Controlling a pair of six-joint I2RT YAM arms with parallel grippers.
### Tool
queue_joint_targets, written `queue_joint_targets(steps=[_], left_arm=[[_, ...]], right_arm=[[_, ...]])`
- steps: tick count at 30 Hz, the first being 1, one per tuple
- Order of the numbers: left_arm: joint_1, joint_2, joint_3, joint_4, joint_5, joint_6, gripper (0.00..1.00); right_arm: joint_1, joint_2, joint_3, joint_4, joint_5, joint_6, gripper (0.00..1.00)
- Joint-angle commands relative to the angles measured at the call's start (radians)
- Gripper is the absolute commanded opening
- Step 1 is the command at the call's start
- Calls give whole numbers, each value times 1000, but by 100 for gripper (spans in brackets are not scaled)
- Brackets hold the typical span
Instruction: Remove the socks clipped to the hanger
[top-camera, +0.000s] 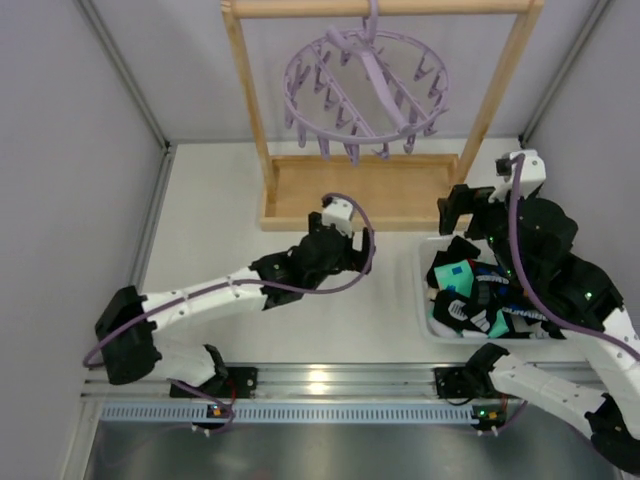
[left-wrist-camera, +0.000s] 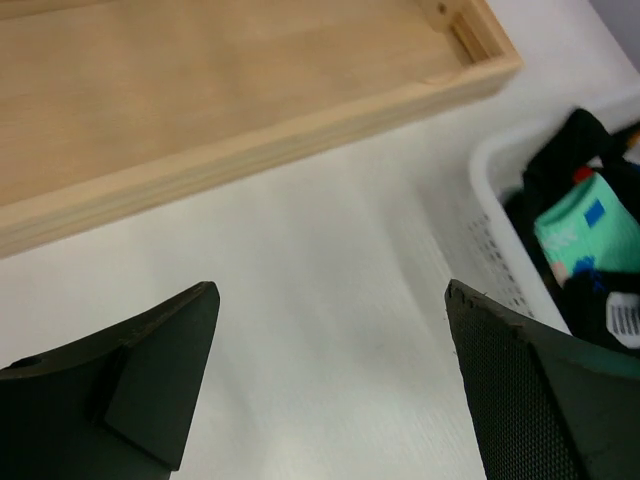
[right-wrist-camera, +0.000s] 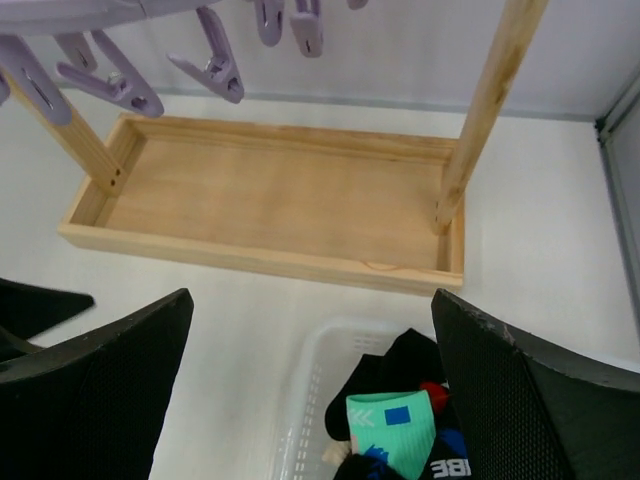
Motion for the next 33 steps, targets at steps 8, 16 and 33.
queue_joint_targets(steps=[8, 16, 33], left_arm=[[303, -433, -62, -516, -173, -157, 98], [582, -578, 19, -719, -113, -60, 98], [601, -890, 95, -934, -142, 132, 98]], right_arm=[[-312, 11, -252, 153, -399, 26, 99], [-384, -206, -391, 109, -297, -17, 99], [-304, -394, -274, -186, -85, -48, 99]])
